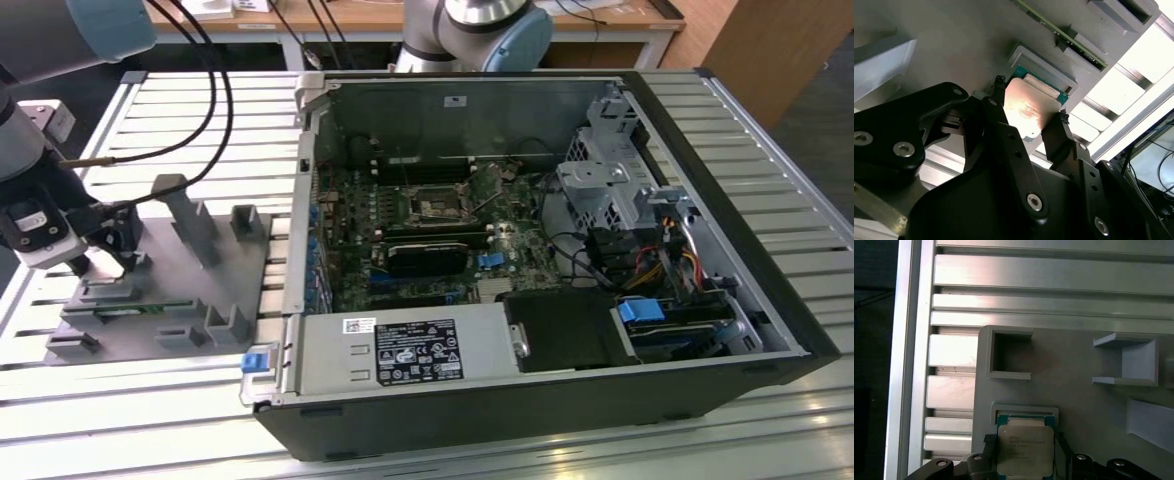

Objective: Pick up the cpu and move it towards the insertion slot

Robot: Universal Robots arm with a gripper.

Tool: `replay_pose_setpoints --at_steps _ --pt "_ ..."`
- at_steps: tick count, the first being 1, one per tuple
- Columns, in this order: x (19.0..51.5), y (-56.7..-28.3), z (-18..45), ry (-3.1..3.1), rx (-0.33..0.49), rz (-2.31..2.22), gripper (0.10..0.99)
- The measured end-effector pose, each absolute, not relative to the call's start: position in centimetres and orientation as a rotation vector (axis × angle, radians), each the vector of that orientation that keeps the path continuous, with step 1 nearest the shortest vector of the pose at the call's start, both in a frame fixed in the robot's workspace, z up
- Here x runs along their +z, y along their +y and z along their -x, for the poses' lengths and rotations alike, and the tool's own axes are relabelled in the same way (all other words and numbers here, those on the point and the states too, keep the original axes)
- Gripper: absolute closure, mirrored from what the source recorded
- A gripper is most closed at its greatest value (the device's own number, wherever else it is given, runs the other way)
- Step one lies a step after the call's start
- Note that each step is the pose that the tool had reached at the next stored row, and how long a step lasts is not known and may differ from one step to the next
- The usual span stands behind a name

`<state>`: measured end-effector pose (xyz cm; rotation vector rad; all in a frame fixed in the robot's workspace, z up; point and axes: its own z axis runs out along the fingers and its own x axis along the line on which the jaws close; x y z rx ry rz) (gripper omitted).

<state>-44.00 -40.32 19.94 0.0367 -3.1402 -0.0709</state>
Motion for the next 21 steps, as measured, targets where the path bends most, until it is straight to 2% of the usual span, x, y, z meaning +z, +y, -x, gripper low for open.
replay_pose_setpoints --at_steps 21 --pt "20.48 -40.08 44.0 -3.14 -0.071 -0.037 0.541"
